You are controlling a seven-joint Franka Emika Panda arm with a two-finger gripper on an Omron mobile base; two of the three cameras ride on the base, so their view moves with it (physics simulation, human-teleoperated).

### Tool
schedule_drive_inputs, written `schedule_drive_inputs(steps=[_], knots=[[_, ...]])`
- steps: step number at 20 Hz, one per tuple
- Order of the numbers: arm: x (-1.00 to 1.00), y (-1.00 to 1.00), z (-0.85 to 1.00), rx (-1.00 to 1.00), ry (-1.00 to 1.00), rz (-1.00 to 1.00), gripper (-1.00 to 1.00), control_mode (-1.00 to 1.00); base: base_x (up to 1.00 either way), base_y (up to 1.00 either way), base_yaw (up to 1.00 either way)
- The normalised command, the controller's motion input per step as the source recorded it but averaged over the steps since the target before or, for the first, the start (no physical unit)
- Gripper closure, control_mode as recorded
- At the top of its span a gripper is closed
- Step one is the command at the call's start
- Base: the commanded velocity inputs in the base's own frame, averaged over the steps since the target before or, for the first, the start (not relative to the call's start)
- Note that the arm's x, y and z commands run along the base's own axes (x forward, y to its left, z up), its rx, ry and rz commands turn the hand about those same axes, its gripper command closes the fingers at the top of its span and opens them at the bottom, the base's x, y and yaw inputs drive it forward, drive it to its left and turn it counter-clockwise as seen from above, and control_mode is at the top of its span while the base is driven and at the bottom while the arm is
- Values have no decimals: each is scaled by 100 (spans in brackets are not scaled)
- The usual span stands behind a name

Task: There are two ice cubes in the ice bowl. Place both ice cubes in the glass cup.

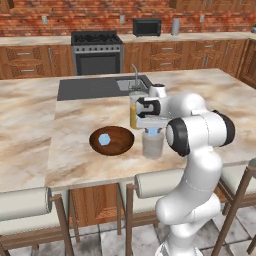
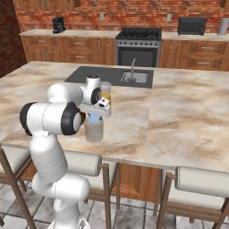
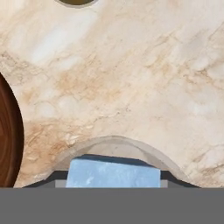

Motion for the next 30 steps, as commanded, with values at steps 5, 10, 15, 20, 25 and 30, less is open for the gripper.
schedule_drive_inputs(steps=[5, 10, 15, 20, 25, 30], knots=[[-20, 0, 4, 0, -4, 0, -100, -100, 0, 0, 0], [-33, 0, 52, 0, -20, 0, -100, -100, 0, 0, 0], [-39, 46, 54, 1, -18, 0, -100, -100, 0, 0, 0], [-6, 99, 1, 13, -5, 0, -100, -100, 0, 0, 0], [1, 98, 0, 19, -2, 0, -100, -100, 0, 0, 0], [16, 76, 0, 6, -1, -1, -100, -100, 0, 0, 0]])
